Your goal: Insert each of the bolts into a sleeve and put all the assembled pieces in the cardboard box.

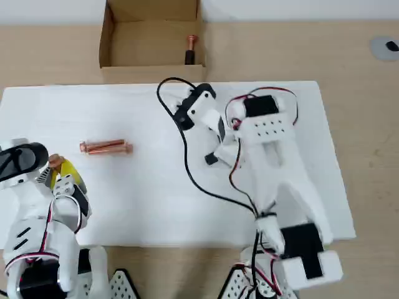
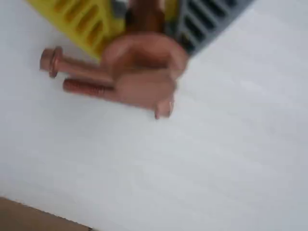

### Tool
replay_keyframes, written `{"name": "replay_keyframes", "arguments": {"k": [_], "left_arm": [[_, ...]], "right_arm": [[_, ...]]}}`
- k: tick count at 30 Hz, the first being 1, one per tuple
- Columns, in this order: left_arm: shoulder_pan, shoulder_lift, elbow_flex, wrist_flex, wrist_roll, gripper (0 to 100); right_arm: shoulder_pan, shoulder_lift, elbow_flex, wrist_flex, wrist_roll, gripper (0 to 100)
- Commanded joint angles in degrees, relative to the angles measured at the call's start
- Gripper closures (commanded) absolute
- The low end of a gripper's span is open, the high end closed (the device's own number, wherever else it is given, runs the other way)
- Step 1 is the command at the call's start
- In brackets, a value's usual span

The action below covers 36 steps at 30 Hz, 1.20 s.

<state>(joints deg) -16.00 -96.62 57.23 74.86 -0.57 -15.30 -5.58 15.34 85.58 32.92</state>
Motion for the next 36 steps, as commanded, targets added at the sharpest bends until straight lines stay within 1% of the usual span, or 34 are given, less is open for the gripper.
{"name": "replay_keyframes", "arguments": {"k": [1, 3, 7, 12, 14, 18, 20, 23, 30, 36], "left_arm": [[-0.7, -0.5, -0.3, -1.5, 0.3, 99], [-0.7, -0.6, -0.3, -1.5, 0.3, 99], [-0.7, -0.7, -0.2, -1.5, 0.2, 99], [-0.7, -0.7, -0.2, -1.4, 0.2, 99], [-0.7, -0.7, -0.2, -1.4, 0.0, 99], [-0.7, -0.7, -0.2, -1.4, -3.2, 99], [-0.7, -0.7, -0.2, -1.4, -3.8, 99], [-0.7, -0.7, -0.2, -1.4, -3.5, 99], [-0.8, -0.7, -0.6, -1.1, -3.5, 99], [-0.8, -0.8, -0.8, -1.1, -3.5, 99]], "right_arm": [[-0.7, 3.7, -4.6, -0.5, 6.8, 88.3], [-0.7, 6.5, -6.1, 1.9, 13.5, 88.3], [-0.7, 10.8, -11.7, 8.5, 24.2, 88.3], [-1.0, 15.6, -22.2, 17.0, 32.3, 88.1], [-0.7, 17.0, -24.0, 16.9, 33.8, 85.2], [-2.2, 18.4, -24.0, 16.8, 35.8, 77.7], [-2.7, 19.3, -24.0, 16.7, 36.0, 77.4], [-3.5, 21.1, -23.7, 16.8, 39.0, 77.4], [-5.3, 26.4, -24.1, 16.5, 42.6, 77.4], [-6.0, 31.4, -30.9, 16.6, 43.0, 77.4]]}}
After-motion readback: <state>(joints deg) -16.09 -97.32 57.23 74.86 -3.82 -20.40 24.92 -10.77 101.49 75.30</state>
